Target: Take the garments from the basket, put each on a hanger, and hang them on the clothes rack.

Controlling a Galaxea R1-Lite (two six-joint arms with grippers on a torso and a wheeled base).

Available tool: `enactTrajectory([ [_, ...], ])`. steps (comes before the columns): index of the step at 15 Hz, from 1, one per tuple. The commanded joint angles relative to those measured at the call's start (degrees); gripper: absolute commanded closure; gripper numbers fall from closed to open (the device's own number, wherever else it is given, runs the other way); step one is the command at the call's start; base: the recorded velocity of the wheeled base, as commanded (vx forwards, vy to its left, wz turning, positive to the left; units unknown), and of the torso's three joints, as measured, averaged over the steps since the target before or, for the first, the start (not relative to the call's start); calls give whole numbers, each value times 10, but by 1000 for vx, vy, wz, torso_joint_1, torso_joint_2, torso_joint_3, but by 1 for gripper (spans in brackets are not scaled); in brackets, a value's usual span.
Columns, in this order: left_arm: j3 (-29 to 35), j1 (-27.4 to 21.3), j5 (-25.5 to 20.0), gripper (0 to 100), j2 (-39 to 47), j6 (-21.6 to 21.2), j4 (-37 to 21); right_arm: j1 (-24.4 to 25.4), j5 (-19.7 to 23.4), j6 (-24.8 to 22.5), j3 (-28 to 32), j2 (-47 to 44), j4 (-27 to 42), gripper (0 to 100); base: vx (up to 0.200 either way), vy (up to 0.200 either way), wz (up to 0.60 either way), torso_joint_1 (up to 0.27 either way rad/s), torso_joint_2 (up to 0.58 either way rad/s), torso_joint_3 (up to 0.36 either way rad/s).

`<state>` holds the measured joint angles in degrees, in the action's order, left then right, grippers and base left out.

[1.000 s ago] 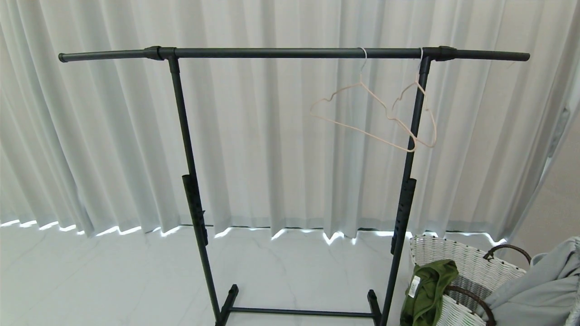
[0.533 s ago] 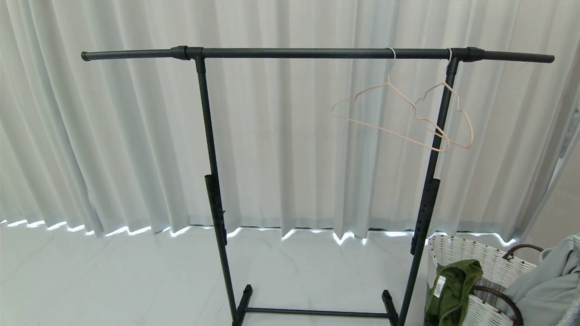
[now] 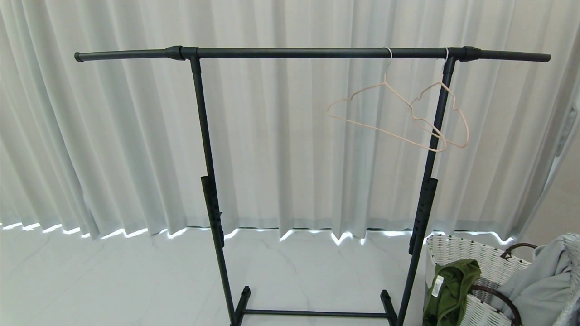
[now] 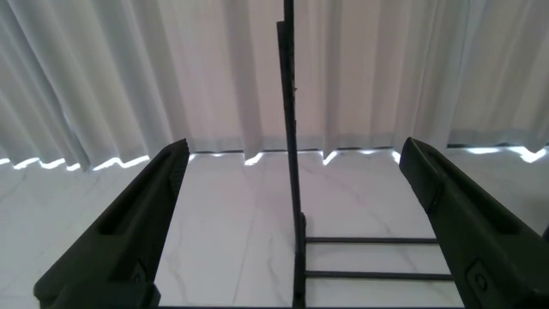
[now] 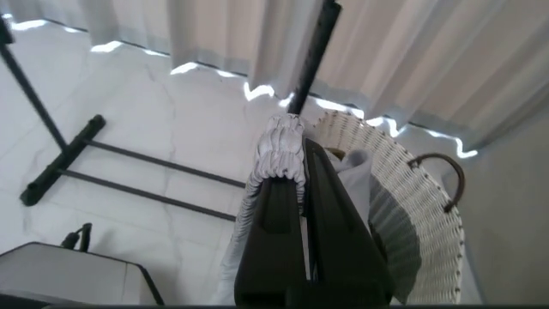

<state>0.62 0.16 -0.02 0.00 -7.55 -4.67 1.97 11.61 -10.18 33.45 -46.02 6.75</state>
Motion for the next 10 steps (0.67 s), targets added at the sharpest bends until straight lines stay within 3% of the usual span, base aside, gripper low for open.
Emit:
enactTrajectory([
  [1,0,0,-1,0,1,-4,0,37,0,1,1,2,-15,100,0,0,0,0,0,0],
  [5,0,0,-2,0,0,-17,0,115,6,7,15,-3,-27,100,0,0,0,0,0,0],
  [8,1,-1,-1,0,0,3,2,138,8,8,30,-26,-28,100,0,0,0,0,0,0],
  [9,112,-7,-23,0,26,104,-3,157,9,11,31,-48,-39,100,0,0,0,0,0,0],
  [10,181,-11,-30,0,65,126,-4,164,9,12,31,-60,-51,100,0,0,0,0,0,0],
])
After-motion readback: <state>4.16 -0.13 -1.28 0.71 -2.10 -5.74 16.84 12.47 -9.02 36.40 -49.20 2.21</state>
